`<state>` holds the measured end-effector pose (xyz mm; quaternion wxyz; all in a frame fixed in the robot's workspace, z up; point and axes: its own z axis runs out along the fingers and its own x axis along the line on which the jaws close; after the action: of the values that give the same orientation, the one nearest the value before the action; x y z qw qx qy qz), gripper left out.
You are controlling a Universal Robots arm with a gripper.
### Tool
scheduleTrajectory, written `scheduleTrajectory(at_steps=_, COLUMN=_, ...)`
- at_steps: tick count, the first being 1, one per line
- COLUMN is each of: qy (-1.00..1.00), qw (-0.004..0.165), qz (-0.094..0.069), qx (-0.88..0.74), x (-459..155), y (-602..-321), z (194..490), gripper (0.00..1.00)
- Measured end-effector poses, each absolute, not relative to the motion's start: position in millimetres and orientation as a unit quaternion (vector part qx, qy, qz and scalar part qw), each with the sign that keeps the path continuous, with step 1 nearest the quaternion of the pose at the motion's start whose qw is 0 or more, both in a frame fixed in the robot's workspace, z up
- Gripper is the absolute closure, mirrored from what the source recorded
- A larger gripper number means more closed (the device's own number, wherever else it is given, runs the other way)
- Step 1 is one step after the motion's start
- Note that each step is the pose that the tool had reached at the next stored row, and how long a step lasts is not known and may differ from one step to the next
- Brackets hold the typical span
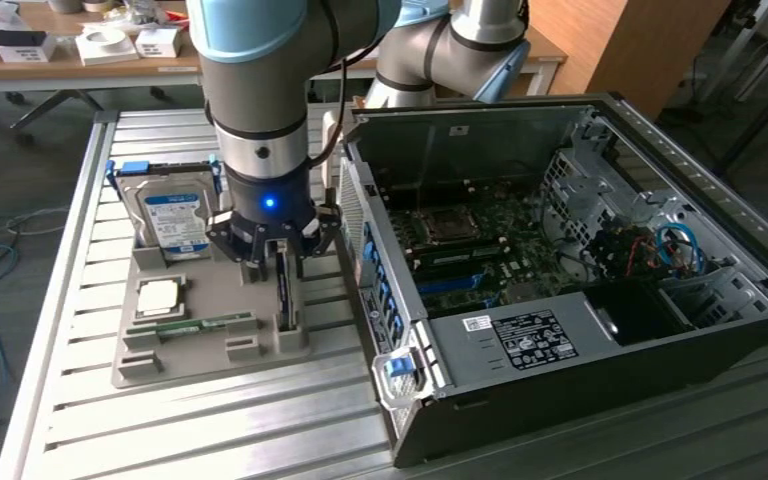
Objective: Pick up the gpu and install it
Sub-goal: 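Pick up the gpu and move the gpu toward the slot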
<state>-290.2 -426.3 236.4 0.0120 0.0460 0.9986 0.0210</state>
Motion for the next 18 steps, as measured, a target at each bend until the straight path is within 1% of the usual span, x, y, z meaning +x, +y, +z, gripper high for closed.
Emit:
scheduleTrajectory(at_steps=5, qy=0.999, qw=0.012, qz=0.021, qx=0.046, x=-290.2, y=-426.3, z=236.4, gripper=0.54)
scheduleTrajectory(at_steps=6, qy=0.999, qw=0.012, qz=0.021, qx=0.046, x=-290.2, y=-426.3, z=236.4, gripper=0.61)
scheduleTrajectory(at_steps=18, qy=0.999, qw=0.012, qz=0.021, qx=0.046, x=-289.9, y=-428.8, z=236.4, gripper=0.61)
